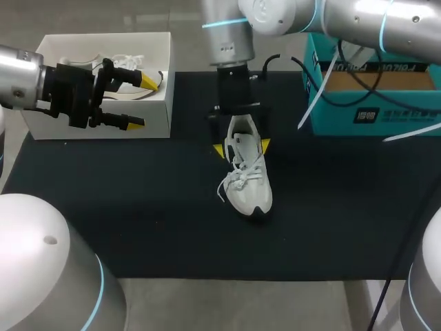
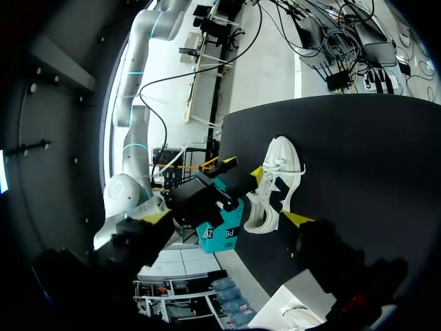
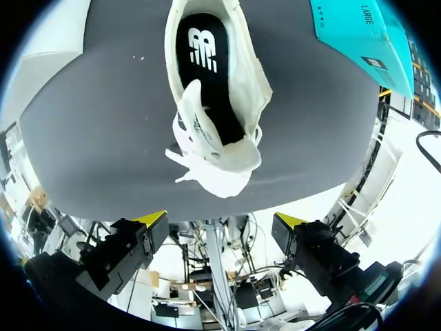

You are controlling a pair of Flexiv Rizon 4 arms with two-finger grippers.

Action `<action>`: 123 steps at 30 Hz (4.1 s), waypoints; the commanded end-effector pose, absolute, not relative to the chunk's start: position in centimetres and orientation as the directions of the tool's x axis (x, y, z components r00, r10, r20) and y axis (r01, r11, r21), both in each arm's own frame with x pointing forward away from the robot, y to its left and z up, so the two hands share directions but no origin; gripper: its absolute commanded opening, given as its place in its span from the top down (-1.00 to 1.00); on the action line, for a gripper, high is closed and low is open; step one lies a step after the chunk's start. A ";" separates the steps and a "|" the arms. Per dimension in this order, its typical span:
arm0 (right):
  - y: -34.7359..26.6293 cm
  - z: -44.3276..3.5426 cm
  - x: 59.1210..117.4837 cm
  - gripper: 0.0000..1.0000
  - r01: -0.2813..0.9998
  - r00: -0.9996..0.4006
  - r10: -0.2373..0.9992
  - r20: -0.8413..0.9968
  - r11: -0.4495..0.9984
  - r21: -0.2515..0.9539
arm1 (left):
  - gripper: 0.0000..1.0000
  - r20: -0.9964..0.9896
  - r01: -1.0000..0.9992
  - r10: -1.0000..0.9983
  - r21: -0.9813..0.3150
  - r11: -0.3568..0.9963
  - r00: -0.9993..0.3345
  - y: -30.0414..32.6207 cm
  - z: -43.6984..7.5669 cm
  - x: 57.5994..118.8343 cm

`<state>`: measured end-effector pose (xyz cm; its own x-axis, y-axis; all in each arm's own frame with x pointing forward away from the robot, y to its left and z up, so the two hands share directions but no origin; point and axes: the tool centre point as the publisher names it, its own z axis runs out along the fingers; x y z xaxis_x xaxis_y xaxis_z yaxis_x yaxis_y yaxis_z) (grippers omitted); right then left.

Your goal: Take the shoe out of the shoebox, open the shoe tongue, remove and reinsert the insole, then place the shoe into the shoebox

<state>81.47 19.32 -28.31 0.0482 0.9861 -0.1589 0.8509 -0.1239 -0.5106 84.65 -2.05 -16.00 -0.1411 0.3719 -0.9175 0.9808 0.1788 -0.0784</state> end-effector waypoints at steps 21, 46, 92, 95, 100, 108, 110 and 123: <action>17.6 -30.4 81.3 1.00 0.921 0.085 0.965 -0.249 -0.172 -0.351 | -1.00 -0.916 0.981 0.376 -0.078 0.179 -0.141 -2.1 -16.0 84.7; 16.5 -32.9 87.4 1.00 0.963 0.038 0.969 -0.244 -0.101 -0.249 | -1.00 -0.916 0.981 0.376 -0.078 0.179 -0.141 -2.1 -16.0 84.7; 20.6 -25.8 90.0 1.00 0.072 -0.991 0.034 0.132 0.953 0.293 | -1.00 -0.916 0.981 0.376 -0.078 0.179 -0.141 -2.1 -16.0 84.7; 21.3 -25.3 90.0 1.00 -0.018 -0.994 -0.054 0.096 0.940 0.342 | -1.00 -0.916 0.981 0.376 -0.078 0.179 -0.141 -2.1 -16.0 84.7; 21.3 -25.3 90.0 1.00 -0.115 -0.984 -0.158 0.082 0.917 0.381 | -1.00 -0.916 0.981 0.376 -0.078 0.179 -0.141 -2.1 -16.0 84.7; 21.3 -25.3 90.0 1.00 -0.115 -0.984 -0.158 0.082 0.917 0.381 | -1.00 -0.916 0.981 0.376 -0.078 0.179 -0.141 -2.1 -16.0 84.7; 21.3 -25.3 90.0 1.00 -0.115 -0.984 -0.158 0.082 0.917 0.381 | -1.00 -0.916 0.981 0.376 -0.078 0.179 -0.141 -2.1 -16.0 84.7; 18.8 -25.4 91.8 1.00 -0.178 -0.983 -0.182 -0.012 0.942 0.285 | -1.00 -0.916 0.981 0.376 -0.078 0.179 -0.141 -2.1 -16.0 84.7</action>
